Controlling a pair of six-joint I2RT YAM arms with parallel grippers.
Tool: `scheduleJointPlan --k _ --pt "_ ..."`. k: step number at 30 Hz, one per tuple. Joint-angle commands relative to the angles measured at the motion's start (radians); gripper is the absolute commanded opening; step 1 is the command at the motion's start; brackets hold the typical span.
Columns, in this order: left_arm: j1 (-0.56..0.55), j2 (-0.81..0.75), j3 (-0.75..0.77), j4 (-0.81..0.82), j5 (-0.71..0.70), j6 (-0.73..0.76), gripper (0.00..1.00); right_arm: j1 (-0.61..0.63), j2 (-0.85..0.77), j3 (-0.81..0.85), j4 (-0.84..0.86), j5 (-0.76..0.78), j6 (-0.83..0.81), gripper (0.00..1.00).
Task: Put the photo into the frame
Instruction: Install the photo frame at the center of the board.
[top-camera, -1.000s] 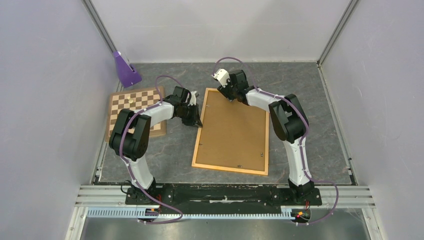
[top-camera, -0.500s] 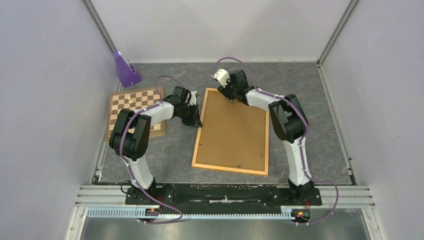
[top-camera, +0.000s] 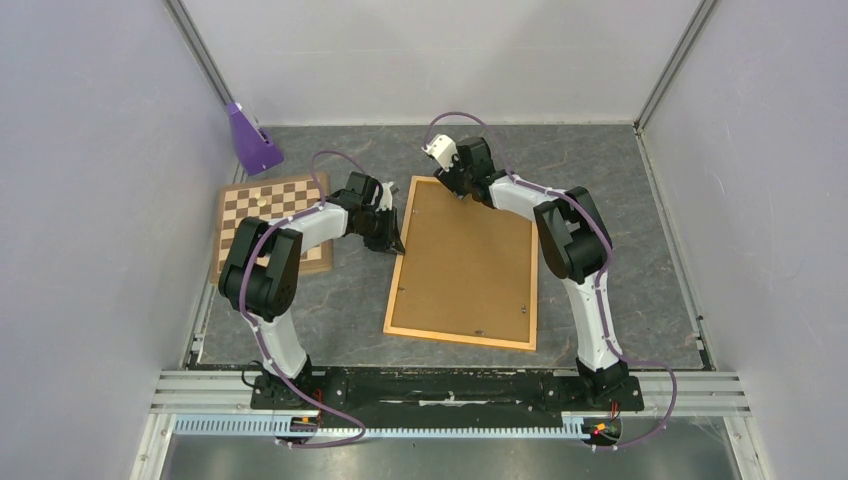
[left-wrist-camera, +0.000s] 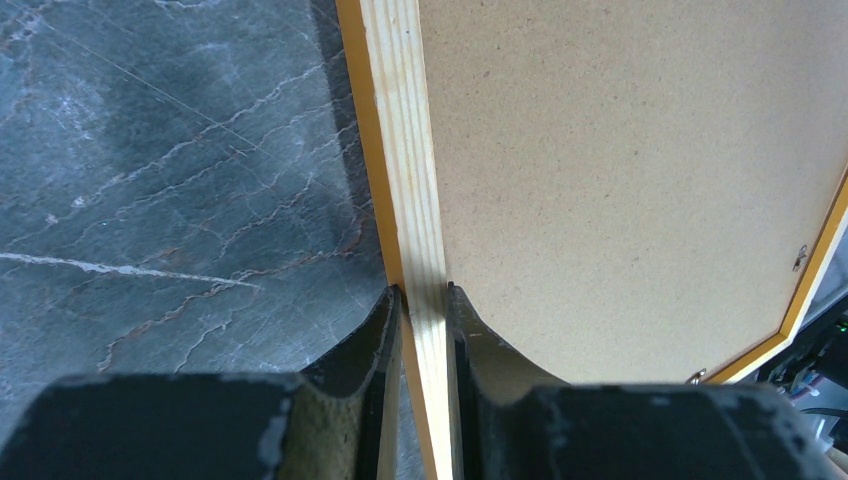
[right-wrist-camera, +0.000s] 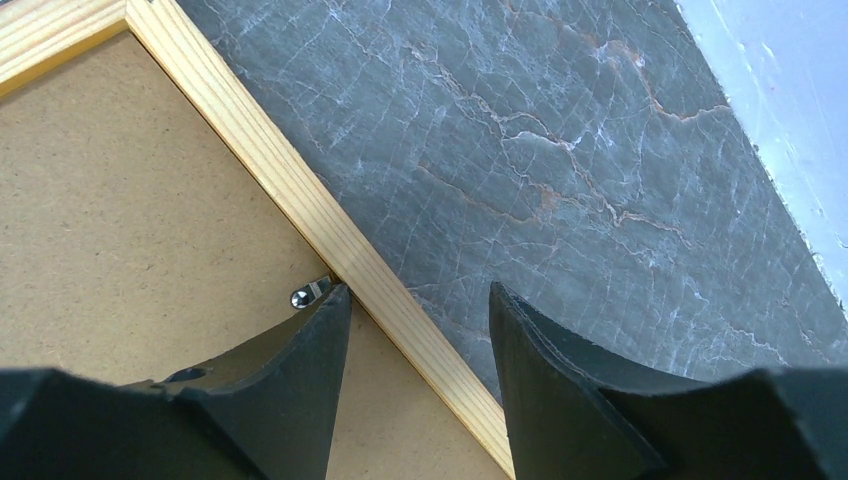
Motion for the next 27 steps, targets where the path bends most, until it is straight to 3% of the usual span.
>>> scheduleJointPlan --k 1,27 --pt "-0.019 0.032 0.005 -0.031 0.029 0.058 0.02 0.005 0.024 0.028 0.023 -0.004 -0.004 0.56" --pt "-0.019 0.029 0.006 -0.033 0.031 0.06 0.02 0.02 0.02 -0.003 0.017 -0.081 0.052 0.56"
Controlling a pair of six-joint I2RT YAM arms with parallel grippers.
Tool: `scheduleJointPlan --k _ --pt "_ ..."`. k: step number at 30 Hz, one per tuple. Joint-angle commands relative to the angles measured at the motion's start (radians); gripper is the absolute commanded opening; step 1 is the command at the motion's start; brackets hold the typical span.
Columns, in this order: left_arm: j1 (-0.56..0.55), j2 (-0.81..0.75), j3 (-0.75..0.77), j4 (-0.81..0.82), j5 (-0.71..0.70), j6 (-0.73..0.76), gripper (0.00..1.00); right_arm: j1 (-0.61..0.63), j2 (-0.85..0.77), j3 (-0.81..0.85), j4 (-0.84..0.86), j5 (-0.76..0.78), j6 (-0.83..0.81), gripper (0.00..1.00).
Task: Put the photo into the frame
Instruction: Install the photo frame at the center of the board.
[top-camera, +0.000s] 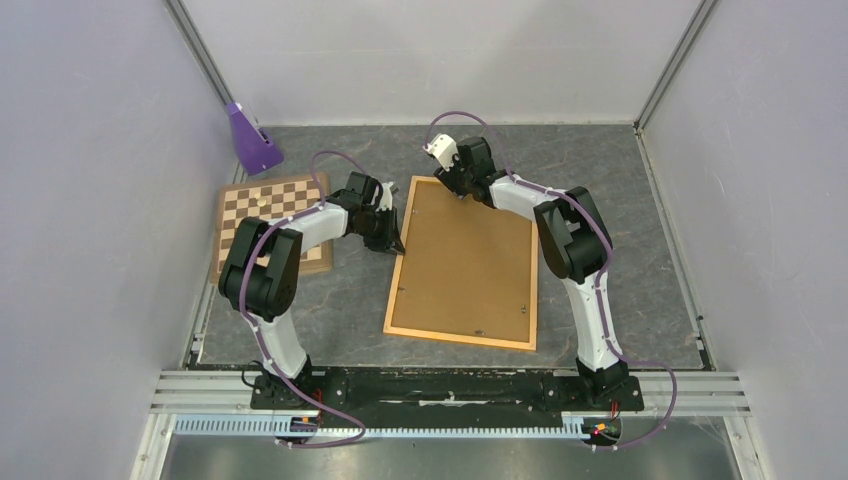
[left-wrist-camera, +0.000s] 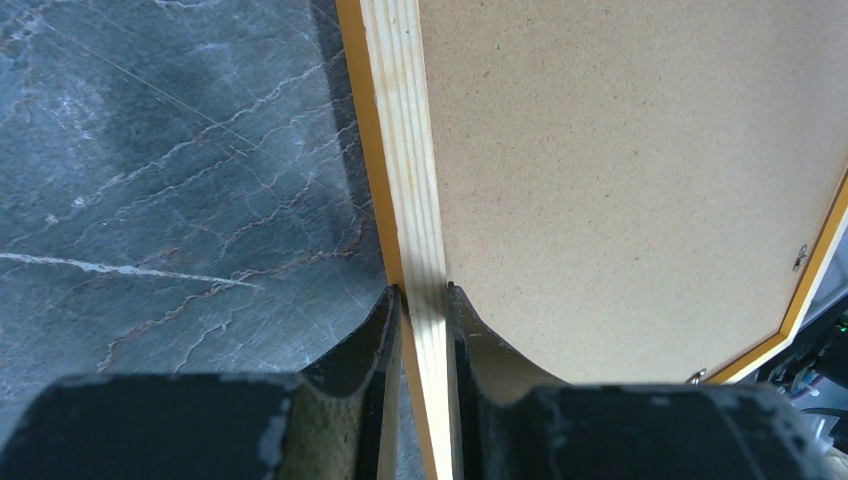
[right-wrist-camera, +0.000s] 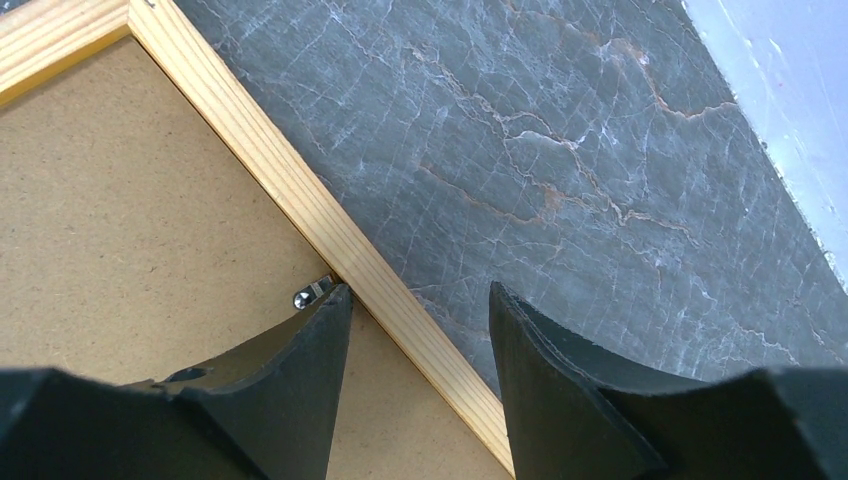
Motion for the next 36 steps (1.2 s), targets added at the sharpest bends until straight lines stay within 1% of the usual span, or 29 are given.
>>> scheduleJointPlan --k 1,8,20,30,36 --pt "-0.018 0.031 0.006 -0.033 0.031 0.06 0.02 0.02 0.022 -0.002 0.016 -0.076 0.039 0.57" --pt "-0.019 0.034 0.008 -0.035 0.034 0.061 0.02 0.021 0.034 0.015 0.014 -0.09 0.044 0.57" --pt "-0.018 0.032 0.009 -0.037 0.034 0.063 0.02 0.019 -0.031 -0.023 0.032 0.026 0.017 0.56" --pt "-0.018 0.025 0.009 -0.037 0.031 0.064 0.02 0.028 -0.096 -0.037 0.009 0.004 0.025 0.56" --pt "-0.019 0.026 0.009 -0.037 0.03 0.064 0.02 0.037 -0.087 -0.013 -0.002 -0.011 0.038 0.56"
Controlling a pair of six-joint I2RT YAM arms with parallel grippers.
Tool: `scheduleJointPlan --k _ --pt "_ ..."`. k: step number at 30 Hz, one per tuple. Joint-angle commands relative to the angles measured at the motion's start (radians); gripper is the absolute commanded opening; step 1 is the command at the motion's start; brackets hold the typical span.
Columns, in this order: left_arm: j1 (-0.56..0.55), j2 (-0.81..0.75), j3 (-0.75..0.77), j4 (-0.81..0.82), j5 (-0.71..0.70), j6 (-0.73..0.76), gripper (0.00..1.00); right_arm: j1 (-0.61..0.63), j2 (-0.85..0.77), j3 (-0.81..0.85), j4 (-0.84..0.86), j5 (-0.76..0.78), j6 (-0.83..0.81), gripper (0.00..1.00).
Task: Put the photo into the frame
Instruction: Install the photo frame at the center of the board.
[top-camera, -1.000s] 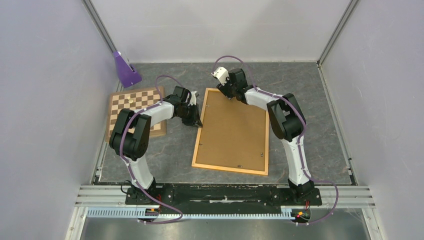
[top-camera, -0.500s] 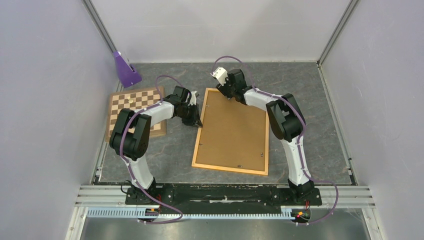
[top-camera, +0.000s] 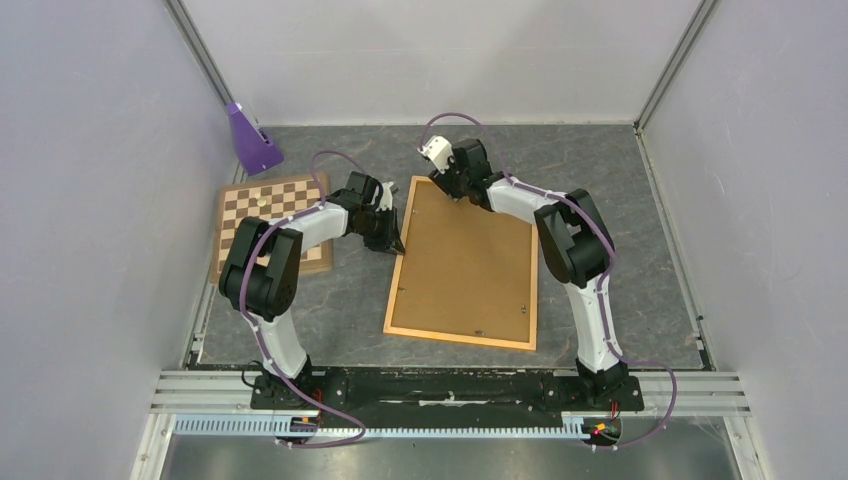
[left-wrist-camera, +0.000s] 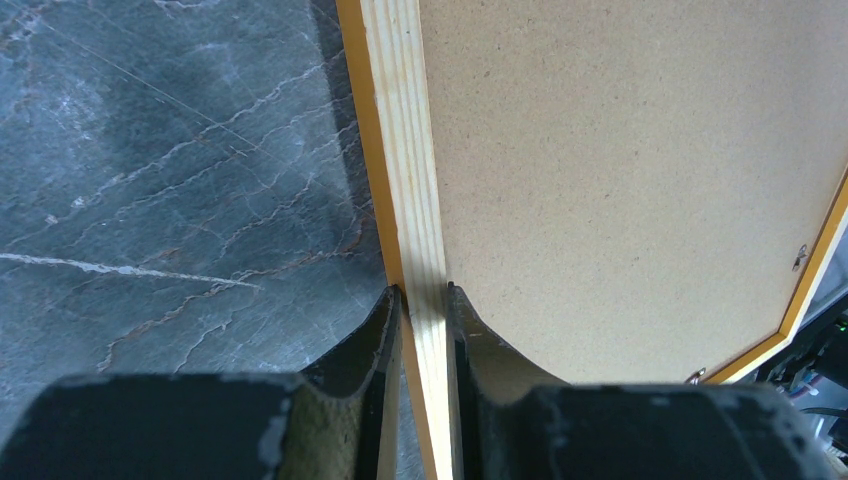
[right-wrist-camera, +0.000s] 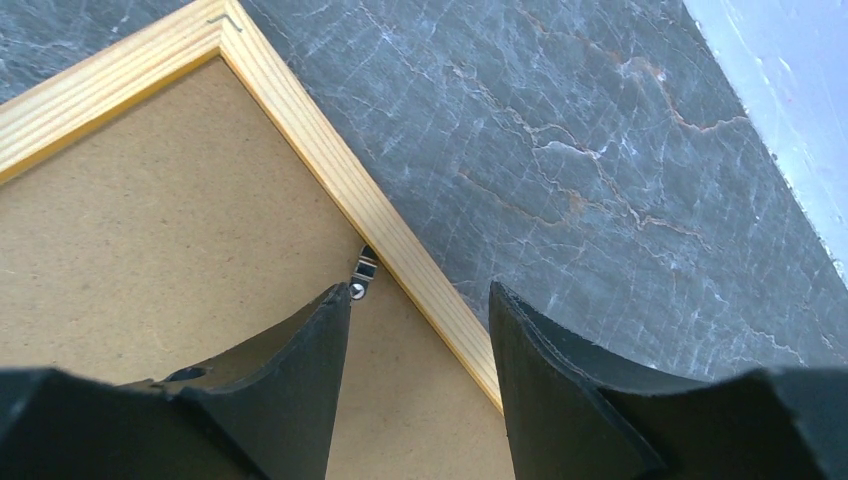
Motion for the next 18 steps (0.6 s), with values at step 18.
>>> scheduleJointPlan --k 18 --pt "-0.019 0.027 0.005 -0.034 0.032 0.065 0.02 0.011 0.055 0.103 0.002 0.002 0.026 0.56"
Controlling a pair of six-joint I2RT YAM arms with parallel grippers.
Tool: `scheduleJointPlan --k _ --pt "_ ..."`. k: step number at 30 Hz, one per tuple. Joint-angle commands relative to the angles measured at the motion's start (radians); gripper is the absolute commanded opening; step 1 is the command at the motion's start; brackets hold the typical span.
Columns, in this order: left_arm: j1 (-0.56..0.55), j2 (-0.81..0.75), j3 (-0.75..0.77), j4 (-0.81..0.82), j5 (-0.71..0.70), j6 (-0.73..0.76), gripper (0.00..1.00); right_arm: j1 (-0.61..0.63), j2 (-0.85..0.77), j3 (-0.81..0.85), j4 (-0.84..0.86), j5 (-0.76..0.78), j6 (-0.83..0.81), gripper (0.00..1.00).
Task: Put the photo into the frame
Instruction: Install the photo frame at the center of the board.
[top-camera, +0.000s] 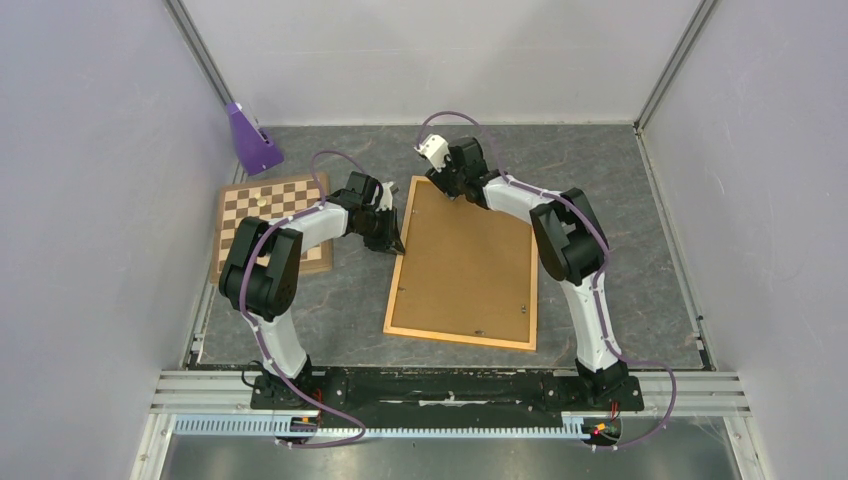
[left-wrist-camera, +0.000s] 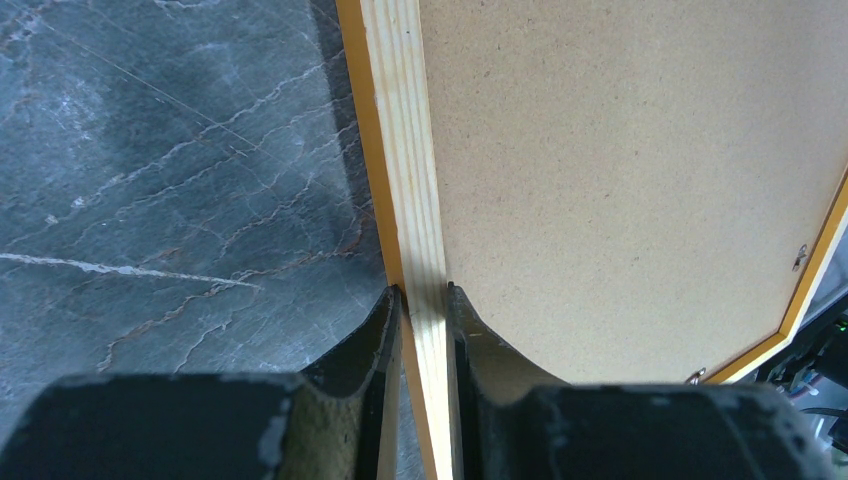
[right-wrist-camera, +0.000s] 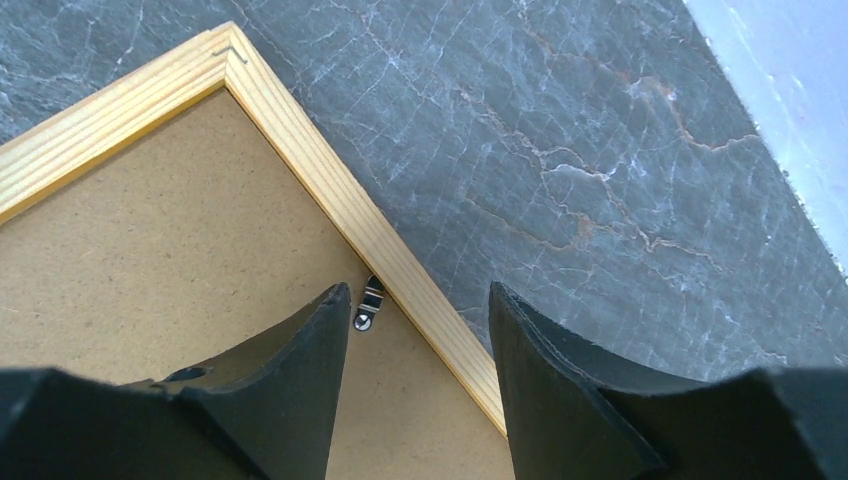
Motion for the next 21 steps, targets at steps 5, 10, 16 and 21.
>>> scheduleJointPlan --k 5,10,16,21 --pt "-0.019 0.025 0.005 -0.033 0.031 0.064 0.02 0.004 0.017 0.032 0.018 0.005 0.018 0.56" --pt "-0.019 0.025 0.005 -0.034 0.031 0.064 0.02 0.004 0.03 0.037 0.02 0.023 0.01 0.56" --pt "-0.018 0.025 0.005 -0.035 0.031 0.065 0.02 0.002 0.042 0.047 0.023 0.045 -0.001 0.56" --pt "-0.018 0.025 0.005 -0.035 0.031 0.065 0.02 -0.001 0.056 0.055 0.021 0.063 -0.011 0.56"
